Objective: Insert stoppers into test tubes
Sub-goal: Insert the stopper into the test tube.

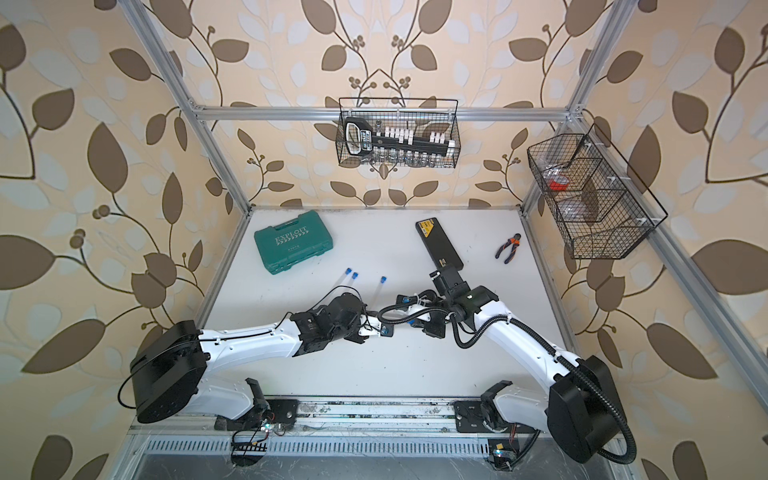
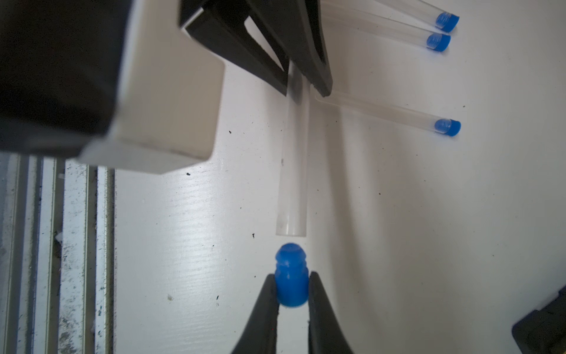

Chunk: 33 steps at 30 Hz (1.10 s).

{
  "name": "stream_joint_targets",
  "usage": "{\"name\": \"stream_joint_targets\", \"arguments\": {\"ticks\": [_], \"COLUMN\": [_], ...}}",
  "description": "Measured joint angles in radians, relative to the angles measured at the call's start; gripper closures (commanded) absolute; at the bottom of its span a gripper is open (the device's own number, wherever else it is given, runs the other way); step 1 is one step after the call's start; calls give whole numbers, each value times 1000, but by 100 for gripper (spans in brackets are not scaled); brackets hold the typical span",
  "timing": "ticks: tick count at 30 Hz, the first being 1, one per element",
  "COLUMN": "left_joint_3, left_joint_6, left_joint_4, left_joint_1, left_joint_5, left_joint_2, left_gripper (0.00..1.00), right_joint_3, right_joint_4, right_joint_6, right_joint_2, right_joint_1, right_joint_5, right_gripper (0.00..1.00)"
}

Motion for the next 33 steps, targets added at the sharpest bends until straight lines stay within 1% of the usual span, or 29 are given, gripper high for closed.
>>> {"name": "stream_joint_targets", "arguments": {"ticks": [5, 15, 24, 33], "left_joint_3": [0, 0, 13, 15], "left_joint_6": [-21, -34, -16, 6], "left_joint_4": [3, 2, -27, -39], "left_joint_1": [0, -1, -38, -48], "left_joint_5": [24, 29, -20, -47], "left_joint_2": [-5, -11, -10, -8], "left_gripper": [100, 100, 100, 100], "right_joint_3": [0, 0, 2, 22], "right_joint_4": [2, -1, -27, -48], "right_joint_6": [0, 2, 3, 4], "right_joint_2": [0, 0, 23, 49], "right_joint_1": [0, 0, 18, 26], "right_joint_5": [0, 0, 5, 15], "right_gripper": [84, 85, 86, 88]}}
